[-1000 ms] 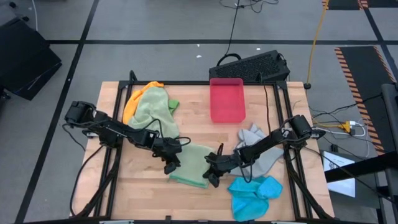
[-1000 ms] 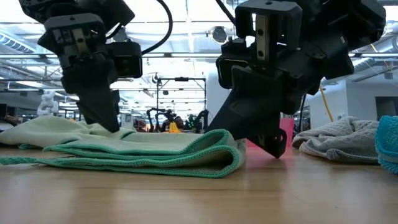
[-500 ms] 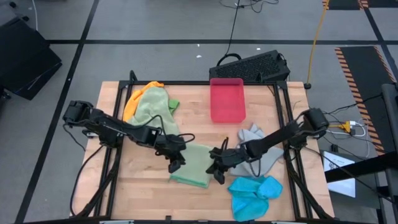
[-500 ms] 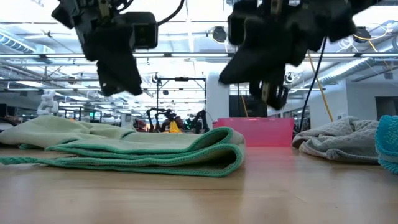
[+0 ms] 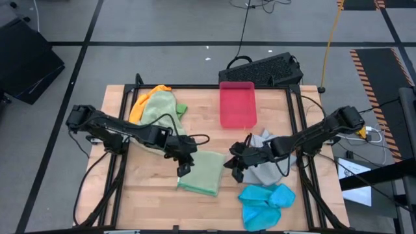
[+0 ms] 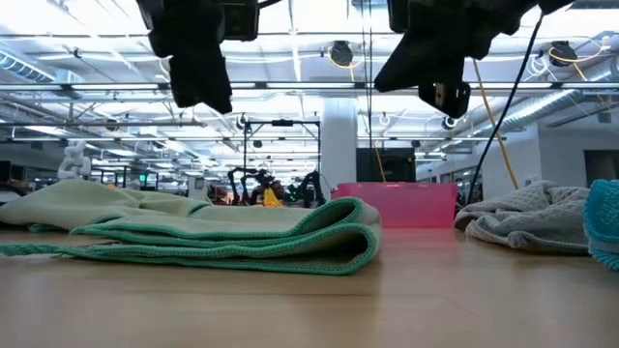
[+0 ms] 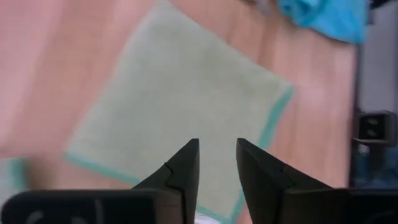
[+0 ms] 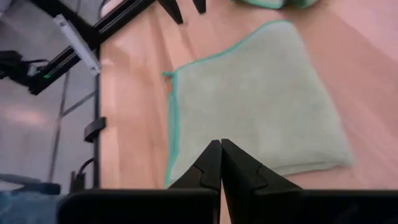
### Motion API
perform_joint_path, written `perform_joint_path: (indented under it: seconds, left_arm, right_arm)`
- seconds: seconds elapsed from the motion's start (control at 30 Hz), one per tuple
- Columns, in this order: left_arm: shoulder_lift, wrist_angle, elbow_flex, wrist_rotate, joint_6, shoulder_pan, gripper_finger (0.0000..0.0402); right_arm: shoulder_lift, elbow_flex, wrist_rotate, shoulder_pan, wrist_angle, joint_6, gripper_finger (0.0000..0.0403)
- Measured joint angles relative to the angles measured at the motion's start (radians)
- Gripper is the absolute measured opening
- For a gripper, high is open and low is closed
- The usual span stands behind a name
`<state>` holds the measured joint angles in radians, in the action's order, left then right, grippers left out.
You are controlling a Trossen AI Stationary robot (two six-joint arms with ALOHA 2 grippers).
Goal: Fold microfiber towels
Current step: Fold the right light green microfiber cloth
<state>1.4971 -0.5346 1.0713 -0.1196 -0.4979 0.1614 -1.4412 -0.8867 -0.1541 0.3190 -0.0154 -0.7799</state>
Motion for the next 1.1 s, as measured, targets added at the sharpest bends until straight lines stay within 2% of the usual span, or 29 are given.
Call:
perform_joint_path:
  seconds: [0.17,0.3,0.43,0.73,1.0,1.1]
  left_arm:
    - [0.000,-0.061,0.029,0.039,0.068,-0.058,0.0140]
    - [0.000,-0.091,0.034,-0.001,0.124,-0.116,0.0158]
    - [0.000,-0.140,0.034,-0.059,0.171,-0.169,0.0160]
    - [0.000,-0.172,0.034,-0.111,0.307,-0.217,0.0157]
    - [0.000,-0.173,0.034,-0.106,0.315,-0.223,0.0157]
    - [0.000,-0.172,0.034,-0.137,0.323,-0.237,0.0157]
  right_arm:
    - [0.009,0.000,-0.007,-0.025,-0.027,-0.063,0.0000]
    - [0.008,0.000,-0.026,-0.037,-0.043,-0.140,0.0000]
    - [0.008,0.000,-0.060,-0.038,-0.088,-0.227,0.0000]
    - [0.009,0.000,-0.059,-0.053,-0.139,-0.260,0.0002]
    - [0.009,0.000,-0.057,-0.084,-0.158,-0.385,0.0052]
    - [0.009,0.000,-0.034,-0.093,-0.158,-0.428,0.0075]
